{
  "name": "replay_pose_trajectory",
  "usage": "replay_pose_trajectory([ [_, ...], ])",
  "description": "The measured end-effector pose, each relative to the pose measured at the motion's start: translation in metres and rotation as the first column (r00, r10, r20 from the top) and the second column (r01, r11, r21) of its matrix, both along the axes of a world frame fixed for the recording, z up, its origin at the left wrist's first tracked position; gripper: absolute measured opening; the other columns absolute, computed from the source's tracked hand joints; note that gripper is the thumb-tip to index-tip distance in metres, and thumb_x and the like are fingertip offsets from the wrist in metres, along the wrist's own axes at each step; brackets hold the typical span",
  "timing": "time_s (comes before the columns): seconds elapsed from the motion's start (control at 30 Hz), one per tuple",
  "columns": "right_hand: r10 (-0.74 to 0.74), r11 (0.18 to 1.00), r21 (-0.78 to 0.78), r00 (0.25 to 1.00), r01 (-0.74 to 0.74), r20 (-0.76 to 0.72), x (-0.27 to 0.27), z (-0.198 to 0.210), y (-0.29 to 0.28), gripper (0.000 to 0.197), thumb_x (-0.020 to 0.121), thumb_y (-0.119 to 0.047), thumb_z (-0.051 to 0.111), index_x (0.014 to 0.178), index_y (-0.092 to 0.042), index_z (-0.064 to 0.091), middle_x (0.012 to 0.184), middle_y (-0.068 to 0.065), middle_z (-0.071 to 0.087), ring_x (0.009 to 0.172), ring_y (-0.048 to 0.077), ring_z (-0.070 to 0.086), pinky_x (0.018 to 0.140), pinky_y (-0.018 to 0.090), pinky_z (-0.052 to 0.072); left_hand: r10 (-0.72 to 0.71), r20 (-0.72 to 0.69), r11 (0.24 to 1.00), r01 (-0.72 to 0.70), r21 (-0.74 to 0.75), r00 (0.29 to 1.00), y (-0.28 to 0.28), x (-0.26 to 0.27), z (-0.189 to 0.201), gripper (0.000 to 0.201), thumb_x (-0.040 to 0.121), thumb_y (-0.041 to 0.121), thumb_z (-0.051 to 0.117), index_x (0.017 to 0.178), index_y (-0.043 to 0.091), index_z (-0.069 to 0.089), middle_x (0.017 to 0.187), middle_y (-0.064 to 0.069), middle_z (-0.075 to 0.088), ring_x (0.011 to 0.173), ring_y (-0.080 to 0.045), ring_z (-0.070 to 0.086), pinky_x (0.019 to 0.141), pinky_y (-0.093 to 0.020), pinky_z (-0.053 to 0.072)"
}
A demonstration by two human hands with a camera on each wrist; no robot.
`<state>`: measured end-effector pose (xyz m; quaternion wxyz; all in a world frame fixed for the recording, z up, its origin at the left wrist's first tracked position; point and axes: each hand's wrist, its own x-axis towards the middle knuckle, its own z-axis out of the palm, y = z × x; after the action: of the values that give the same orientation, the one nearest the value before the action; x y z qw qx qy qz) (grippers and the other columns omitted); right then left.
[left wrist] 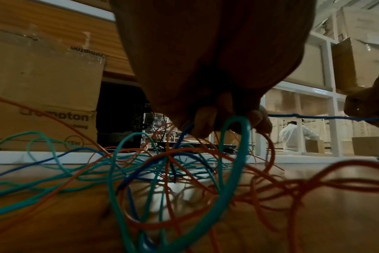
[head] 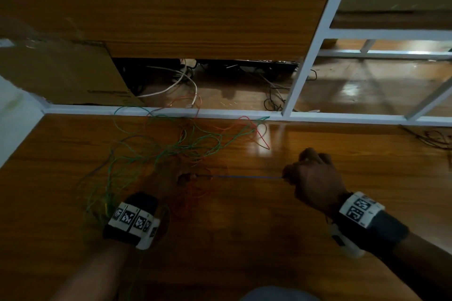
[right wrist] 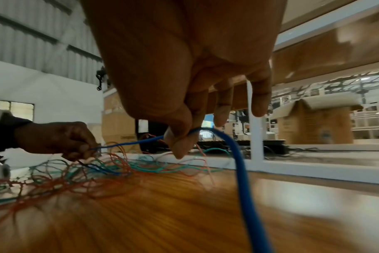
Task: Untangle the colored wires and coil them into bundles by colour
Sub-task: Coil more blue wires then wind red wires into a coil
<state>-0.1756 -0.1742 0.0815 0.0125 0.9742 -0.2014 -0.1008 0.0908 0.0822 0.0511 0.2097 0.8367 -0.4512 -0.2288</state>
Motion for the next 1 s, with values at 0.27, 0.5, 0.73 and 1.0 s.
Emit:
replay_pose_trajectory([
  [0.27, -0.119, 0.990, -0.078, 0.993, 0.118, -0.011, -0.073, -0.023, -0.041, 0.029, 0.069, -0.005, 0.079, 0.088, -0.027, 0.074, 0.084, 0.001, 0.072, 0.112, 0.041, 0.057, 0.088, 0.060, 0.045, -0.002, -0.019, 1.000, 0.002, 0.009, 1.000, 0.008, -0.005, -0.011, 0.053, 0.082, 0.033, 0.059, 0.127, 0.007, 0.062, 0.124, -0.016, 0.065, 0.110, -0.034, 0.064, 0.092, -0.051, 0.052],
  [0.5, -0.315, 0.946, -0.120, 0.939, 0.300, -0.135, -0.120, -0.026, -0.076, 0.031, 0.096, -0.033, 0.063, 0.126, -0.041, 0.064, 0.130, -0.009, 0.067, 0.142, 0.028, 0.034, 0.106, 0.049, 0.035, 0.024, 0.086, 1.000, -0.024, -0.007, 0.996, 0.007, -0.002, -0.004, 0.034, 0.083, 0.024, 0.059, 0.106, 0.005, 0.075, 0.123, -0.018, 0.066, 0.111, -0.036, 0.063, 0.097, -0.044, 0.049],
  [0.73, -0.087, 0.966, 0.250, 0.995, 0.071, 0.055, -0.019, -0.021, 0.011, 0.067, 0.087, -0.043, 0.073, 0.147, -0.024, 0.052, 0.143, 0.007, 0.060, 0.133, 0.037, 0.050, 0.109, 0.045, 0.040, 0.006, 0.182, 0.994, 0.014, -0.112, 0.983, 0.001, -0.016, -0.004, 0.034, 0.079, 0.025, 0.058, 0.096, 0.003, 0.077, 0.089, -0.023, 0.072, 0.076, -0.042, 0.069, 0.065, -0.049, 0.054],
  [1.0, 0.209, 0.914, 0.307, 0.957, -0.265, 0.201, 0.116, -0.018, 0.113, 0.040, 0.107, -0.034, 0.048, 0.146, -0.027, 0.053, 0.137, 0.007, 0.061, 0.127, 0.036, 0.048, 0.105, 0.055, 0.042, 0.078, 0.198, 0.975, -0.033, -0.221, 0.977, 0.002, -0.034, 0.003, 0.037, 0.077, -0.021, 0.066, 0.113, -0.016, 0.062, 0.119, -0.040, 0.057, 0.108, -0.056, 0.058, 0.096, -0.057, 0.042],
])
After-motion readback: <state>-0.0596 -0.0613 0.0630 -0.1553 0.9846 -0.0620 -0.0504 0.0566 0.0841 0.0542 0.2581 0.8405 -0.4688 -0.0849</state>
